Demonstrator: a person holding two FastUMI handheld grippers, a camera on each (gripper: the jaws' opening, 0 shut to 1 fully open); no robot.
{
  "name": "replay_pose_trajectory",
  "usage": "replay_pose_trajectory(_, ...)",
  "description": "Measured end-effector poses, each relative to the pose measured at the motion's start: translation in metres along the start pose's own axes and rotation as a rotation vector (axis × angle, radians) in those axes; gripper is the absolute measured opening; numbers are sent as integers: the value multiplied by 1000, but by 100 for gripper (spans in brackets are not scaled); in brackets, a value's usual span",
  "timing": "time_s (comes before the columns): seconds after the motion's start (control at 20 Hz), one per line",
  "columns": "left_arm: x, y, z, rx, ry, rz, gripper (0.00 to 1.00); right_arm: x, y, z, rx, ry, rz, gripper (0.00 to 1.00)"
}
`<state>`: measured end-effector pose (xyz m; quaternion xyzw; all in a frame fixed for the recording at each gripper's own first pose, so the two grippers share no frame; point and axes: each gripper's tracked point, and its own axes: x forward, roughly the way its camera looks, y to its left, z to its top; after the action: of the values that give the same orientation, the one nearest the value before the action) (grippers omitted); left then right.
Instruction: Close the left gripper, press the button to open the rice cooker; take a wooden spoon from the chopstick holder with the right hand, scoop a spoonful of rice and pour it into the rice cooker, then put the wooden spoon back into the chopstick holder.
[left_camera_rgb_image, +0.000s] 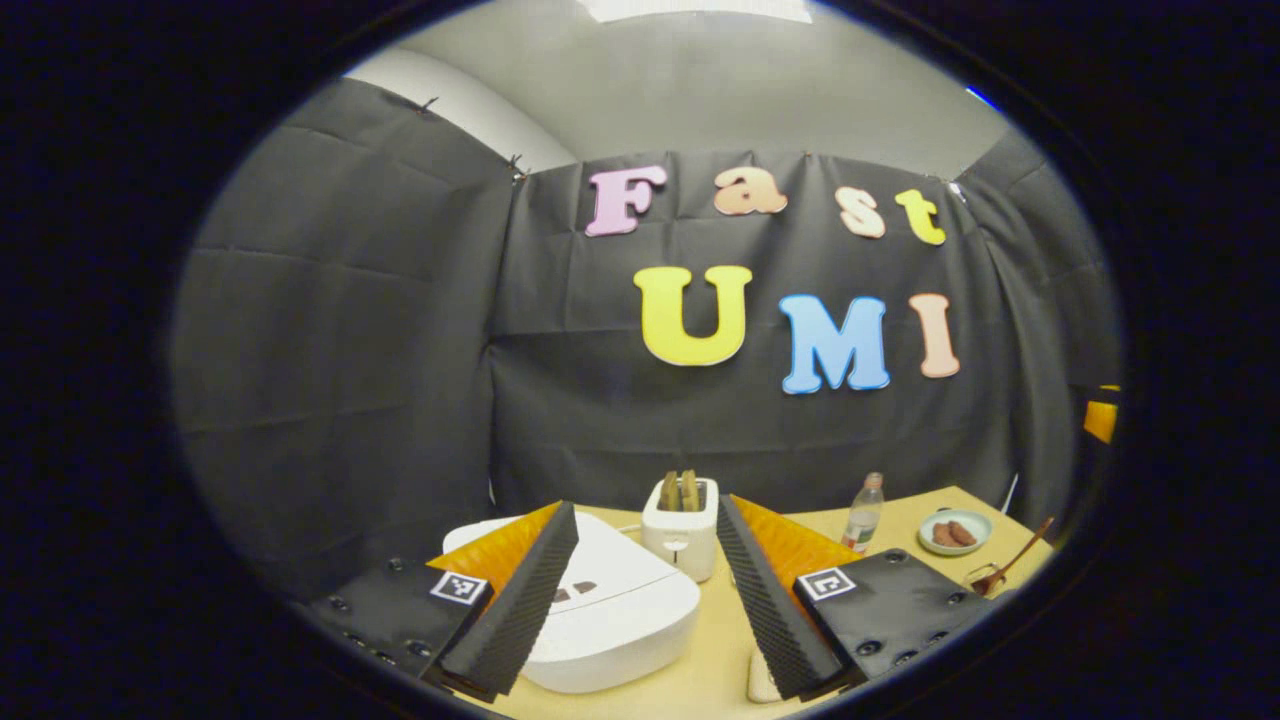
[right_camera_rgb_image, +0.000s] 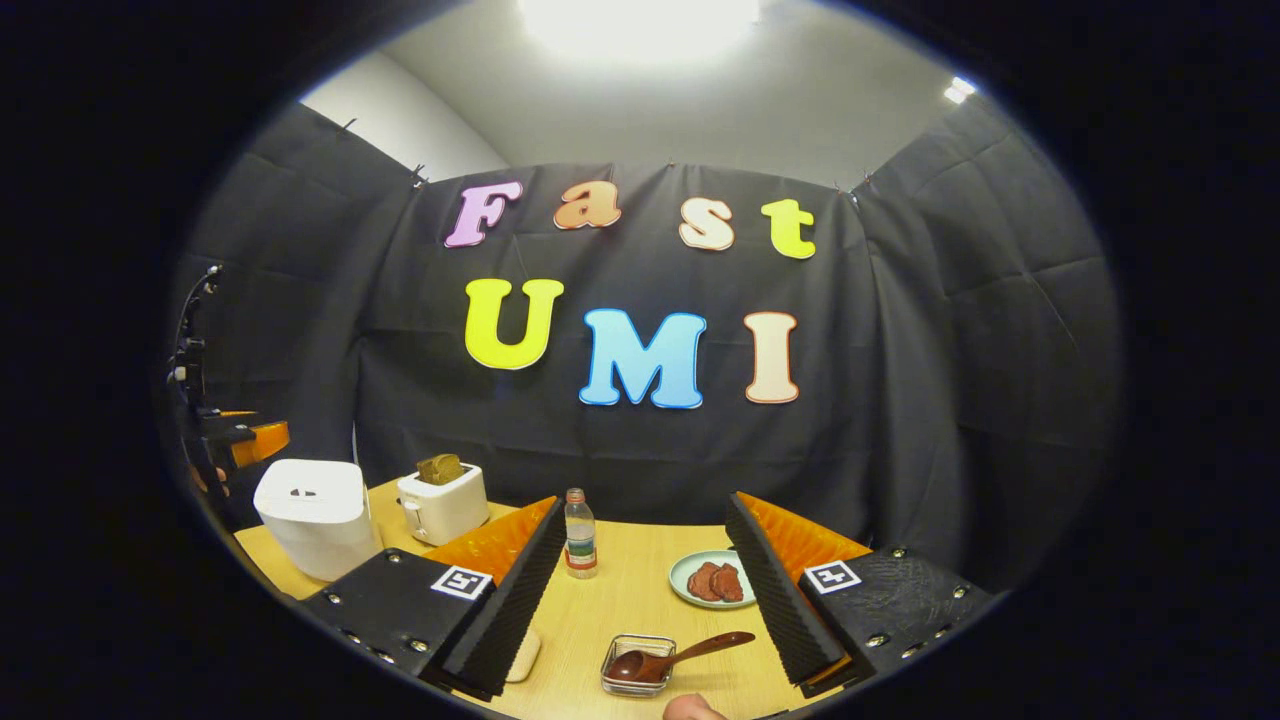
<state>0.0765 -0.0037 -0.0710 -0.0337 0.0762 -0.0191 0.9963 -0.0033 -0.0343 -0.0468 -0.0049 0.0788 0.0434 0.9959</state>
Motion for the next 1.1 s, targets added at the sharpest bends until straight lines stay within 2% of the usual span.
replay_pose_trajectory(0.15,-28,-29,10,-38,-40,-70,97,-4,6,6,7,-29,-7,98)
replay_pose_trajectory(0.25,-43,-36,16,-54,-71,-80,97,-6,12,7,24,-42,2,98)
replay_pose_trajectory(0.45,-67,-29,21,0,-118,-51,96,-12,14,4,39,-49,-3,98)
replay_pose_trajectory(0.6,-76,-31,28,51,-144,-56,96,-14,12,6,38,-56,-17,98)
replay_pose_trajectory(1.1,-84,-23,38,50,-186,-53,97,-14,20,15,36,-83,-19,98)
